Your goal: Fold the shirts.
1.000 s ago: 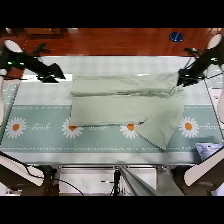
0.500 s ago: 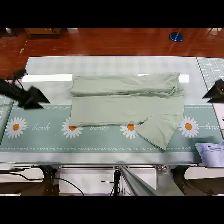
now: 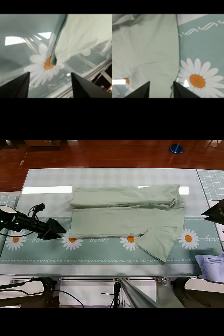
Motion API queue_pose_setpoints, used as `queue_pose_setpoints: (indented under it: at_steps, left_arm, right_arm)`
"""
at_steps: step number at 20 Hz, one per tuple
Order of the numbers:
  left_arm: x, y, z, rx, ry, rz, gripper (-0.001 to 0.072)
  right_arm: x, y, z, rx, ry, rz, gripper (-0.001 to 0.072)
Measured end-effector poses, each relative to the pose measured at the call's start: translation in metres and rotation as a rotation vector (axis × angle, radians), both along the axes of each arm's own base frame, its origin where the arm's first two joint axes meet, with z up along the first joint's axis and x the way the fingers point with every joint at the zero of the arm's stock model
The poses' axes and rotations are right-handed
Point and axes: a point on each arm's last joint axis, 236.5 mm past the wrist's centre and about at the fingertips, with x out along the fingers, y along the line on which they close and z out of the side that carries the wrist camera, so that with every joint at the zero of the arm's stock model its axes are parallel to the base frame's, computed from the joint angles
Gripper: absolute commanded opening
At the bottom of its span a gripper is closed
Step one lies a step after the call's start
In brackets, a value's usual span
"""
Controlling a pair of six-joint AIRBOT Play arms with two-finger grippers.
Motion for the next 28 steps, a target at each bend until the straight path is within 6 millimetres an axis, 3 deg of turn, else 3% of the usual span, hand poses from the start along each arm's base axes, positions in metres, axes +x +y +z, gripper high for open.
queue_pose_setpoints:
  at_steps: [8,10,12,18,20,24,28]
  left_arm:
    - [0.015,-0.049,-0.011,-0.009,-0.012,0.0,0.0613]
    - [0.015,-0.059,-0.013,-0.006,-0.003,-0.005,0.0583]
    - [0.016,-0.062,-0.019,0.019,-0.009,-0.011,0.0039]
    - [0.012,-0.069,-0.02,0.014,0.011,-0.023,0.0026]
    - [0.01,-0.069,-0.019,0.009,0.018,-0.025,0.0026]
    - [0.011,-0.066,-0.017,-0.003,0.019,-0.02,0.0026]
    - [0.011,-0.066,-0.016,-0.01,0.014,-0.022,0.0026]
  right_arm:
    - [0.001,0.0,0.005,-0.003,-0.02,-0.009,0.0351]
    - [0.001,0.0,0.008,-0.012,-0.029,-0.009,0.0351]
    - [0.002,0.0,0.012,-0.021,-0.041,-0.012,0.0351]
    - [-0.003,-0.004,0.018,-0.063,-0.037,-0.016,0.0357]
    - [-0.015,-0.007,0.009,-0.086,0.014,-0.011,0.0431]
    - [-0.04,0.004,-0.017,-0.049,0.109,-0.004,0.0427]
    - [-0.051,0.017,-0.041,-0.015,0.131,-0.004,0.0423]
